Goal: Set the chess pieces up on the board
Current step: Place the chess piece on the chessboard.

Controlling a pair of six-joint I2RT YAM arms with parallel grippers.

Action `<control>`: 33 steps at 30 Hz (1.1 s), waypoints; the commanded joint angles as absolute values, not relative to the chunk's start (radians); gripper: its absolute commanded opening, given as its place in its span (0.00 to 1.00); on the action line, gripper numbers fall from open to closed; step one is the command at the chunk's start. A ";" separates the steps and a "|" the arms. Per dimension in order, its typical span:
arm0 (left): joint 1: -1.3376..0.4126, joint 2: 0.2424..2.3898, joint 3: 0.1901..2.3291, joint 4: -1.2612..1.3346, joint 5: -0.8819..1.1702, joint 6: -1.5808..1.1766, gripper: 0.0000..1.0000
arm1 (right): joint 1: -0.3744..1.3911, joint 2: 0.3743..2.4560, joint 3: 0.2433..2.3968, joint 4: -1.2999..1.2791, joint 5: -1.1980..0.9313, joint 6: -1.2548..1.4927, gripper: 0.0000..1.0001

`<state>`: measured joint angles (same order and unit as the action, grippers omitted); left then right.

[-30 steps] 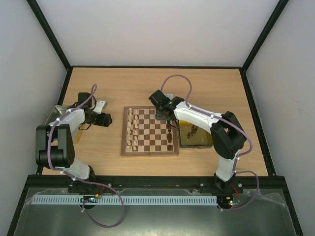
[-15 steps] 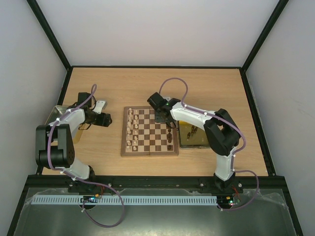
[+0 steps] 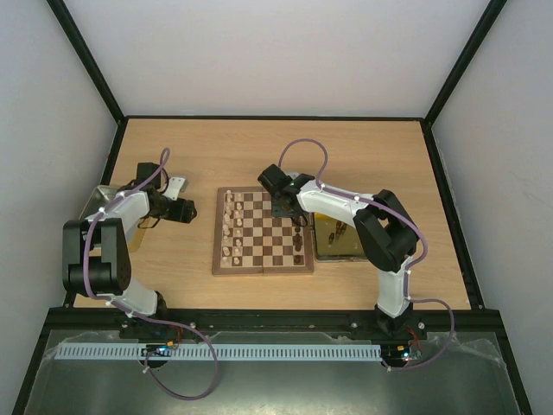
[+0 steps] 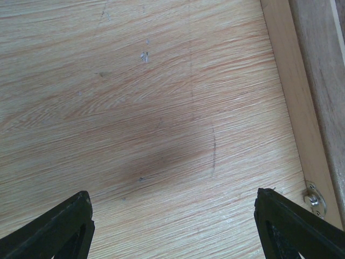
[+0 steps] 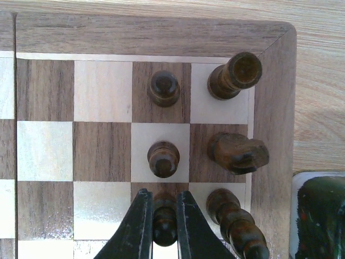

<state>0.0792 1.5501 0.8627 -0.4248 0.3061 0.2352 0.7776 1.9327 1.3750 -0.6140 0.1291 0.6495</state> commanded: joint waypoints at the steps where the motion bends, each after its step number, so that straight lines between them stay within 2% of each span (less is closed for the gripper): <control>1: 0.086 1.536 0.858 -0.439 0.316 0.243 0.82 | 0.783 1.945 1.372 -0.608 0.134 0.640 0.02; 12: 0.085 1.539 0.861 -0.439 0.316 0.242 0.82 | 0.785 1.926 1.369 -0.618 0.119 0.638 0.02; 21: 0.086 1.538 0.859 -0.437 0.313 0.242 0.82 | 0.785 1.908 1.374 -0.624 0.121 0.639 0.17; 33: 0.086 1.541 0.861 -0.437 0.313 0.239 0.82 | 0.788 1.819 1.417 -0.641 0.106 0.639 0.19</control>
